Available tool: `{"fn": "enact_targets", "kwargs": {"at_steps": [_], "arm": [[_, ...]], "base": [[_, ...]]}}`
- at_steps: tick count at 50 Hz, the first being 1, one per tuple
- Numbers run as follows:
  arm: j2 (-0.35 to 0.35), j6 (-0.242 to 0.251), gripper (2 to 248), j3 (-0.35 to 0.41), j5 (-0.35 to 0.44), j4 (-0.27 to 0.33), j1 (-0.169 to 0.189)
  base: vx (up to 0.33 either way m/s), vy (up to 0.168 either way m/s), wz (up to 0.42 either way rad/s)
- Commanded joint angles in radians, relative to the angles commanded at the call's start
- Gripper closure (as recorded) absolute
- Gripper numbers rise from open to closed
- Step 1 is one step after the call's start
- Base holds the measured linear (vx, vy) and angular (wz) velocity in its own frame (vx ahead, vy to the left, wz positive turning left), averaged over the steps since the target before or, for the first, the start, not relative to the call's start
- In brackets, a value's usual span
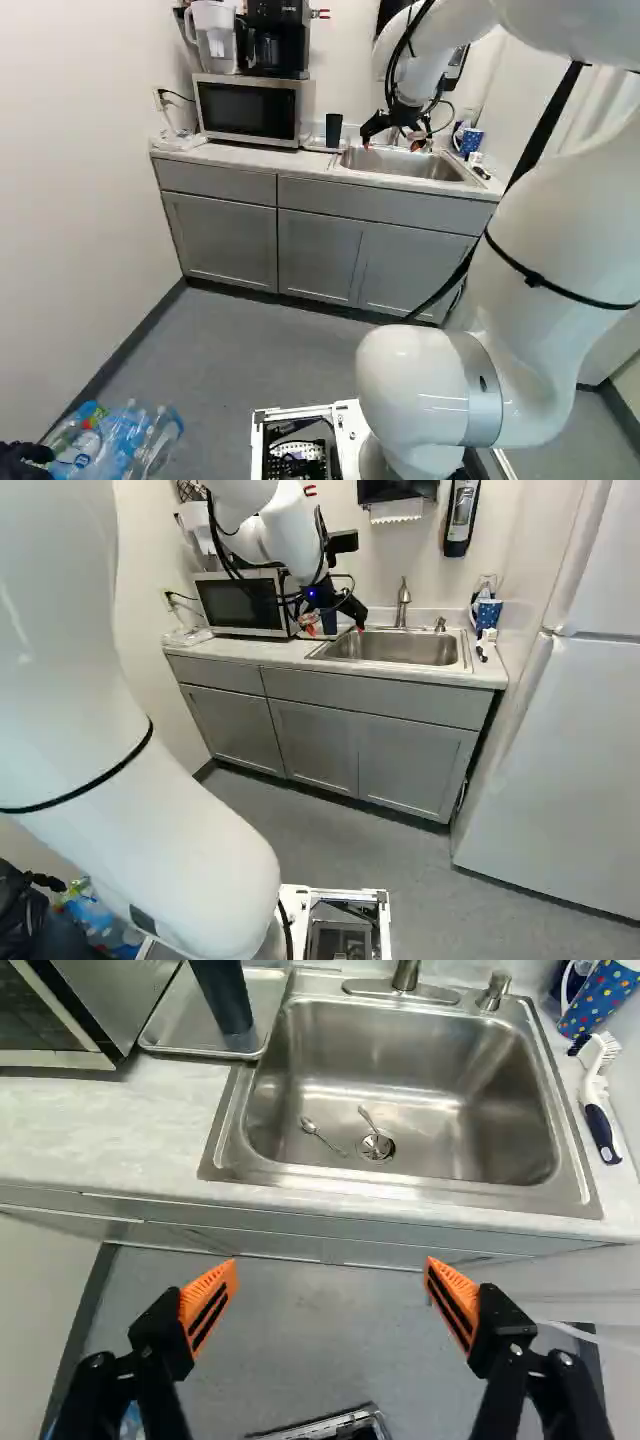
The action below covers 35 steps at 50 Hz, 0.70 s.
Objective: Rinse the cup and place it in the tray
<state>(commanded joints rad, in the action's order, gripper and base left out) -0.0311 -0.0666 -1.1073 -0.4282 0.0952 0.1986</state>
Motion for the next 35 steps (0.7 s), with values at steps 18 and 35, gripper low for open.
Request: {"fn": "enact_targets", "kwargs": {"at_steps": [18,35], "arm": [[-0.022,0.006,3,0.089,0.113,-0.008,-0.017],[-0.048,0.013,3,0.198,0.253,-0.018,-0.039]], "base": [[0.000,0.000,0.000],[0.000,0.000,0.000]]}}
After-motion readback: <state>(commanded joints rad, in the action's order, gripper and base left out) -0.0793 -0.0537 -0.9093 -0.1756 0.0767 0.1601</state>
